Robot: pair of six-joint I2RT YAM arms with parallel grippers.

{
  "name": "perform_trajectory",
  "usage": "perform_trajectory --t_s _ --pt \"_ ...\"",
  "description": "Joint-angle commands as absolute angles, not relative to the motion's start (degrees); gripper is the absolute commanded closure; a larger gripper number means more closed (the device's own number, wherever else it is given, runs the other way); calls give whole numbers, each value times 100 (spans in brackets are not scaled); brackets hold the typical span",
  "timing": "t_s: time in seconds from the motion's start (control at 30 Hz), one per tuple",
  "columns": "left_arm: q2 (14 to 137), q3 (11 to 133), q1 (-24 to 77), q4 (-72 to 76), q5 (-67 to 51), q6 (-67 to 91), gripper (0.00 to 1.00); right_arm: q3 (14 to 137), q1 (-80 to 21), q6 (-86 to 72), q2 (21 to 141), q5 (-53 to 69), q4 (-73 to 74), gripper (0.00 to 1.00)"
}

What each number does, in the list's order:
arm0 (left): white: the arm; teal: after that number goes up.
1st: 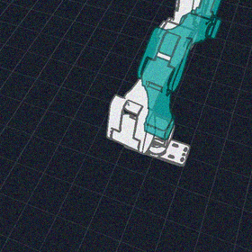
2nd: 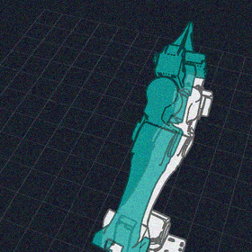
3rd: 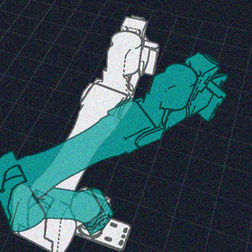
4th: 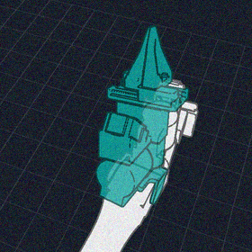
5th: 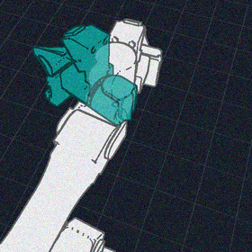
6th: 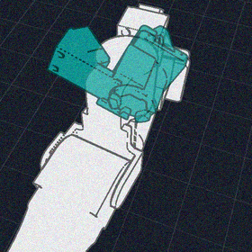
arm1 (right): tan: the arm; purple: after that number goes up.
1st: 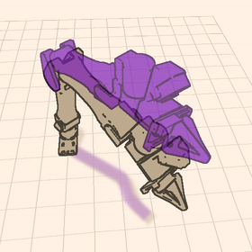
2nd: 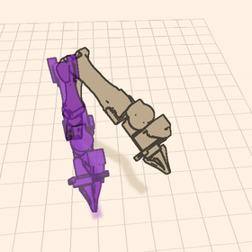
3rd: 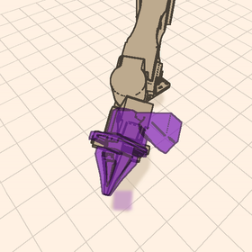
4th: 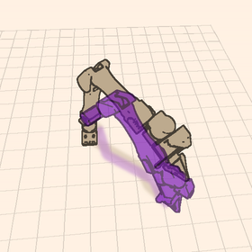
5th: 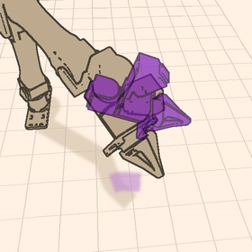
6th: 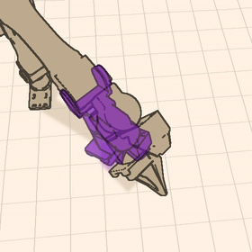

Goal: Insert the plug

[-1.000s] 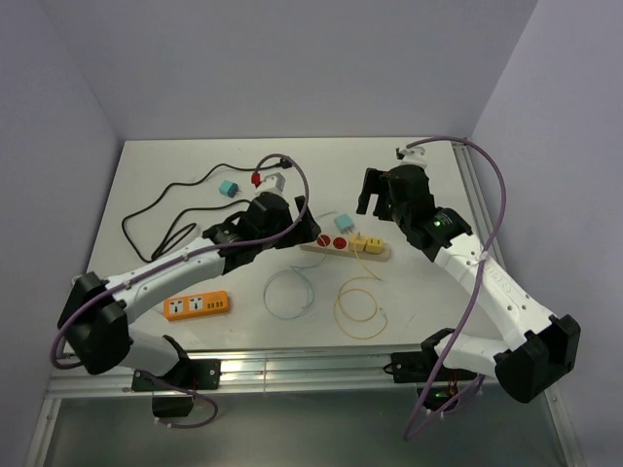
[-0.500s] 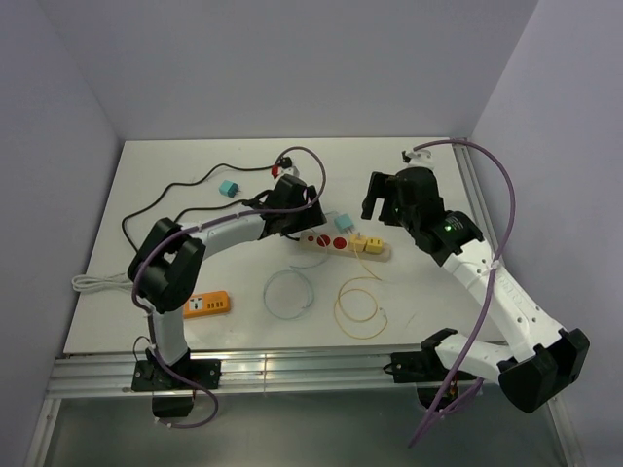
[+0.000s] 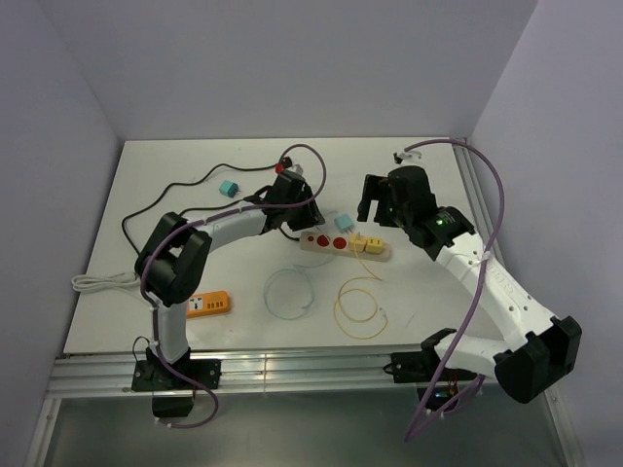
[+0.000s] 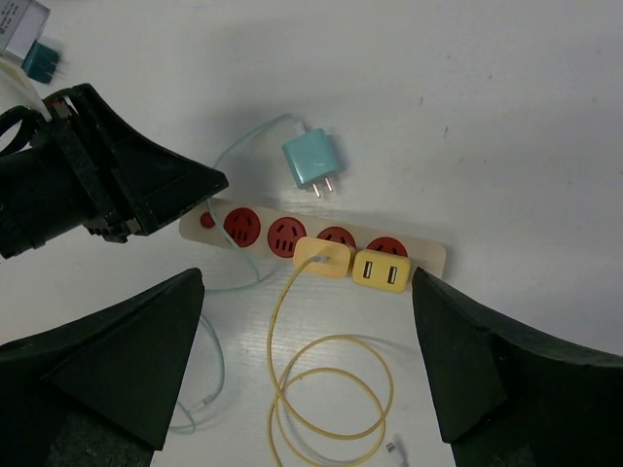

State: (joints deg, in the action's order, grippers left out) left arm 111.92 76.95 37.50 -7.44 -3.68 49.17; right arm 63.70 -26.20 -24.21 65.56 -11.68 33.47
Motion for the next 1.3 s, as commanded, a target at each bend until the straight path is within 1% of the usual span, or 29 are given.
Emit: perform_trajectory --t_s 0.0,0.03,0.1,0.13,0.17,0.2,0.23,0.27,0.3,0.37,0.4,0.43,0.5,0.57,0.63,0.7,0.77,0.8,0.87,0.9,1.07,1.2,1.27 --pt "11171 7963 3762 -545 -642 4808 55 6486 -2584 -2391 6653 -1116 3191 6" --pt "11171 7954 3762 -519 -685 4790 60 6486 -2584 -2382 6688 -1108 3182 6" --pt "11180 7954 3762 -483 -703 4755 65 6539 -2584 -2399 6741 -1099 3190 6" --pt "11197 7972 3770 -492 -703 4720 70 6556 -2575 -2382 6785 -1090 3199 6" --pt "11206 8006 3762 -527 -703 4720 73 6583 -2575 -2382 6803 -1090 3225 7" --pt "11215 8033 3753 -632 -703 4711 73 6635 -2575 -2391 6820 -1099 3234 7" --pt "11180 8024 3753 -668 -694 4694 67 6662 -2575 -2391 6829 -1099 3252 7" --pt "11145 7929 3753 -659 -677 4711 57 6671 -2575 -2391 6820 -1099 3278 7" --pt "11092 7841 3753 -563 -633 4720 40 6671 -2584 -2391 6794 -1099 3278 7" --pt "10960 7648 3753 -501 -563 4737 33 6610 -2584 -2382 6741 -1090 3217 7" --pt "10960 7638 3753 -536 -536 4755 28 6601 -2575 -2382 6724 -1064 3191 7" --pt "10969 7655 3753 -597 -527 4737 26 6583 -2575 -2382 6715 -1055 3164 7" --pt "11013 7708 3753 -563 -615 4729 26 6600 -2584 -2364 6750 -1037 3164 7" --pt "11091 7769 3753 -457 -746 4737 28 6627 -2584 -2373 6794 -1037 3190 7" --pt "11231 7866 3753 -474 -826 4720 38 6644 -2575 -2382 6812 -1055 3217 7" --pt "11320 8033 3762 -536 -896 4711 54 6662 -2584 -2391 6812 -1098 3208 7" --pt "11390 8182 3744 -562 -966 4667 61 6688 -2575 -2417 6812 -1134 3217 7" --pt "11408 8261 3735 -615 -1010 4650 70 6706 -2566 -2426 6803 -1116 3217 7" --pt "11426 8532 3700 -729 -1028 4571 85 6741 -2549 -2434 6811 -951 3191 7" --pt "11417 8621 3691 -851 -1020 4527 100 6776 -2531 -2452 6829 -871 3182 7" --pt "11022 9114 3560 -1055 -1107 4149 100 6698 -2426 -2443 6882 -458 2857 7" --pt "10557 9229 3542 -1178 -1028 3833 100 6741 -2225 -2347 7144 -106 2646 7" --pt "10302 9290 3542 -1309 -1089 3692 100 6741 -2136 -2347 7224 289 2445 7"
